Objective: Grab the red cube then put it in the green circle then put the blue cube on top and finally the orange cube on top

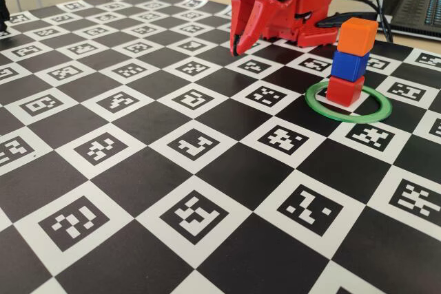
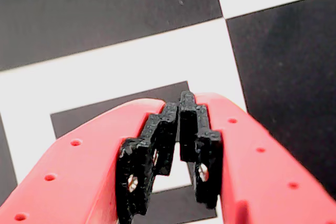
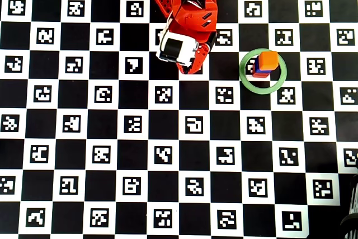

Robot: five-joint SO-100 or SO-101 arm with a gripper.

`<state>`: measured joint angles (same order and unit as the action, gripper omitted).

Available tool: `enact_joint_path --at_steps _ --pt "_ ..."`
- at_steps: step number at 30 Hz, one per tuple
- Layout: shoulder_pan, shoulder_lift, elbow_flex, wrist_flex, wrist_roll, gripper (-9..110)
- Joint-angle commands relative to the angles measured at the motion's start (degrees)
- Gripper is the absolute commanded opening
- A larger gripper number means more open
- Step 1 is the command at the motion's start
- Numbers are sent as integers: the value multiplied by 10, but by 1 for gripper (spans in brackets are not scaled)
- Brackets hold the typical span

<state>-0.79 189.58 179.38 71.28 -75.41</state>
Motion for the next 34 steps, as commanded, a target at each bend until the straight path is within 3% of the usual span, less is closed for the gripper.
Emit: enact_joint_path --at_steps 1,34 --pt "-3 29 22 54 -40 -6" --pt "-5 30 22 64 -54 -6"
